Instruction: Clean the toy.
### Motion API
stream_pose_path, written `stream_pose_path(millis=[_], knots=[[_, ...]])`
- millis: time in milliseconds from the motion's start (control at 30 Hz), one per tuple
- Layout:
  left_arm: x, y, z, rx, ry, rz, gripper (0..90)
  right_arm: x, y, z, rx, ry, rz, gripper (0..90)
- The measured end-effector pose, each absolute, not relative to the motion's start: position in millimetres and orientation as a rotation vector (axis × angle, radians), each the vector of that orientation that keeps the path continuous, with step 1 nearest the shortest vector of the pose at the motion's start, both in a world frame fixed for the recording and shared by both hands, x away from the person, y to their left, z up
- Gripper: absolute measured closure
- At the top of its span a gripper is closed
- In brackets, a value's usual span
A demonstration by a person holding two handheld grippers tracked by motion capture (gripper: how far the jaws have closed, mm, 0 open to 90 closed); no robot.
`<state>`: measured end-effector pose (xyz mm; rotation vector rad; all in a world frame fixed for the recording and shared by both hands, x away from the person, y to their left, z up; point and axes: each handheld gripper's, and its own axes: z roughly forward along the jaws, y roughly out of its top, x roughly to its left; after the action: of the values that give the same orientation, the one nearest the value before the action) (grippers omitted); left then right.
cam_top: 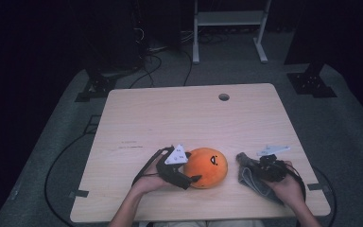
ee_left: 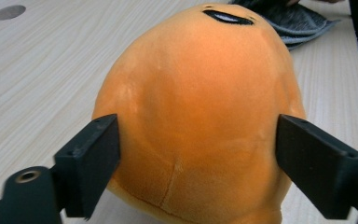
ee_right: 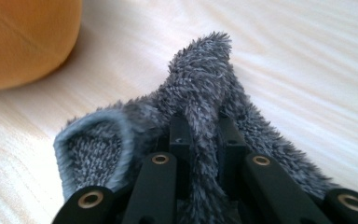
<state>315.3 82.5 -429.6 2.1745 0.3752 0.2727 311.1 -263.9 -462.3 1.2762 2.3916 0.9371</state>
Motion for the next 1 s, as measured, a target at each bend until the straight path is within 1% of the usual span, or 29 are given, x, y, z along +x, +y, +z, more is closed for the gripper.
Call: stream_pose_path(millis=[33, 67, 100, 133, 200, 300, 333, 400, 467, 500, 600, 633, 700, 733, 800, 833, 900, 1000], knots=[[316, 82, -430, 2.171, 0.386, 0.280, 18.3, 309, -273, -454, 1.291, 2.347, 1.012, 79.5], [316, 82, -431, 2.165, 0.395, 0.279, 18.3, 309, -273, -454, 1.291, 2.347, 1.012, 79.5], [317, 81, -432, 2.158, 0.408, 0.281, 19.7, 303, -278, -442, 1.270, 2.299, 1.087, 79.5], [317, 81, -432, 2.158, 0.408, 0.281, 20.3, 303, -278, -442, 1.270, 2.299, 1.087, 79.5], [318, 79, -433, 2.139, 0.433, 0.280, 20.9, 295, -277, -429, 1.210, 2.276, 1.184, 79.5], [321, 76, -433, 2.119, 0.470, 0.282, 21.5, 275, -255, -406, 1.026, 2.274, 1.318, 79.4], [321, 76, -433, 2.119, 0.470, 0.282, 21.6, 275, -255, -406, 1.026, 2.274, 1.318, 79.4], [323, 74, -434, 2.104, 0.495, 0.283, 21.5, 267, -229, -400, 0.902, 2.307, 1.355, 79.3], [323, 72, -435, 2.099, 0.511, 0.284, 21.5, 266, -223, -400, 0.880, 2.322, 1.360, 79.3], [323, 72, -435, 2.101, 0.506, 0.289, 21.6, 266, -204, -404, 0.817, 2.374, 1.322, 77.9], [322, 70, -435, 2.112, 0.489, 0.298, 21.6, 268, -194, -410, 0.791, 2.370, 1.267, 73.8], [322, 70, -435, 2.115, 0.487, 0.293, 21.6, 271, -188, -415, 0.777, 2.352, 1.242, 64.2], [322, 69, -436, 2.120, 0.475, 0.290, 21.6, 271, -186, -415, 0.764, 2.336, 1.242, 60.5], [322, 69, -436, 2.120, 0.475, 0.290, 21.6, 271, -184, -416, 0.748, 2.331, 1.250, 57.1], [320, 68, -436, 2.126, 0.450, 0.291, 21.3, 272, -180, -417, 0.722, 2.327, 1.248, 55.5], [319, 68, -437, 2.131, 0.441, 0.291, 21.0, 272, -178, -418, 0.706, 2.323, 1.237, 55.7], [319, 69, -437, 2.128, 0.433, 0.275, 20.3, 273, -175, -421, 0.707, 2.321, 1.219, 59.8], [320, 70, -437, 2.123, 0.440, 0.273, 20.2, 273, -176, -422, 0.720, 2.329, 1.206, 71.7]])
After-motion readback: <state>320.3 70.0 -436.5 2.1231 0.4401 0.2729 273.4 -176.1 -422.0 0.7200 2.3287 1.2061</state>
